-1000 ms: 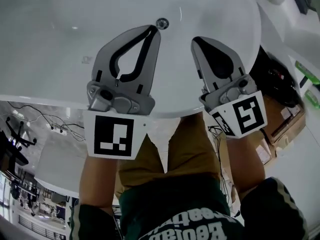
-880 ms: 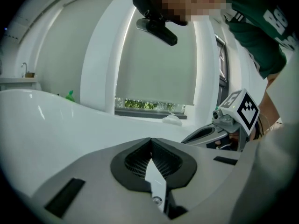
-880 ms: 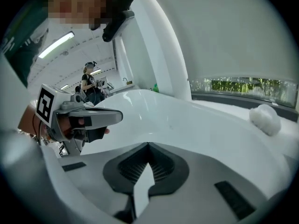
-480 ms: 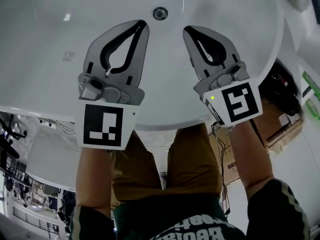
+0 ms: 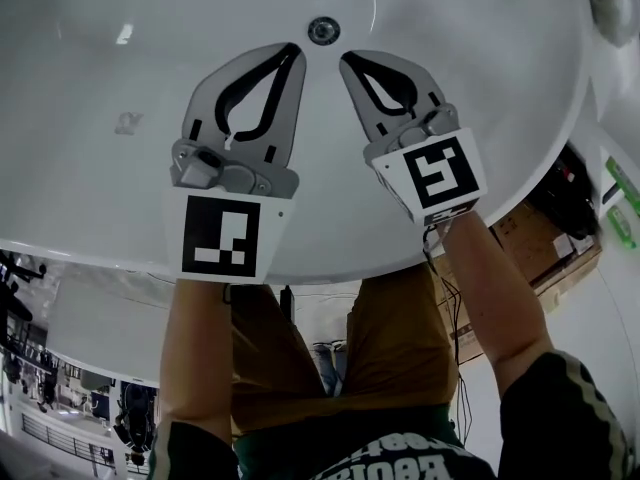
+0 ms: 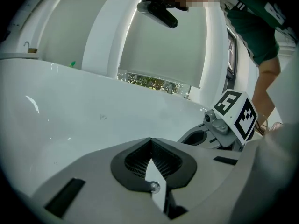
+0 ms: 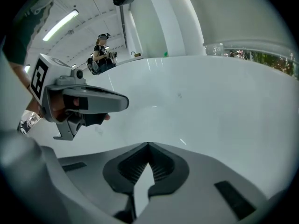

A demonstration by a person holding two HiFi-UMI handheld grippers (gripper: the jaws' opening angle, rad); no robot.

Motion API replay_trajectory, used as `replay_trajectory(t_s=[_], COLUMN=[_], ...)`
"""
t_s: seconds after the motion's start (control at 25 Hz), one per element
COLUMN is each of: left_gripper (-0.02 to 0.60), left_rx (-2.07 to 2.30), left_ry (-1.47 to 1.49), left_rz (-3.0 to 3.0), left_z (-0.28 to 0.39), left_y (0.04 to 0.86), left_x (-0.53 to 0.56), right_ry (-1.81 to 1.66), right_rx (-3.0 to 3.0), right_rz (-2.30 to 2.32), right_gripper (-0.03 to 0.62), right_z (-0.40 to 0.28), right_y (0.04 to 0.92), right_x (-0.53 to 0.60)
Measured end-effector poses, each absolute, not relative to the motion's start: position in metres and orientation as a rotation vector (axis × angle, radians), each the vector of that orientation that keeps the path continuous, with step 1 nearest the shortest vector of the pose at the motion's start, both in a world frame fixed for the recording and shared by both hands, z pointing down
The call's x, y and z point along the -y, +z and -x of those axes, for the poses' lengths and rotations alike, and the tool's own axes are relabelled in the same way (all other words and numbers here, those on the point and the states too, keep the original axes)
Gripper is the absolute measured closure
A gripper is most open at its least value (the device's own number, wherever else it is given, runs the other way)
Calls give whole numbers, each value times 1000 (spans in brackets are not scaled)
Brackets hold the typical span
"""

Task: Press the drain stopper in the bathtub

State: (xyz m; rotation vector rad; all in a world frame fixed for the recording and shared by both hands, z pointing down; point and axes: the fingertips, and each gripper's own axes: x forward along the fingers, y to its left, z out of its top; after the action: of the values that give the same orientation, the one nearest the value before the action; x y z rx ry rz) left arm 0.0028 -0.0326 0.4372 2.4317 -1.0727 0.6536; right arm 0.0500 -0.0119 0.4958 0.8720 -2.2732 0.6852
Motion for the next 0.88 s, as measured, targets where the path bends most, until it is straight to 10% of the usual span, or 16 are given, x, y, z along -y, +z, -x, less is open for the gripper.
replay_trajectory(t_s=[0.88], left_gripper=[577], left_rx=[1072], left_ry=[682], left_rz=[-2319], left_z=[10], left_y=[502], left_x=[35], right_ry=[664], right_rx=[2046], right_rz=[-707], right_gripper=[585], right_z=[-36], right_y=[620], right_x=[-4])
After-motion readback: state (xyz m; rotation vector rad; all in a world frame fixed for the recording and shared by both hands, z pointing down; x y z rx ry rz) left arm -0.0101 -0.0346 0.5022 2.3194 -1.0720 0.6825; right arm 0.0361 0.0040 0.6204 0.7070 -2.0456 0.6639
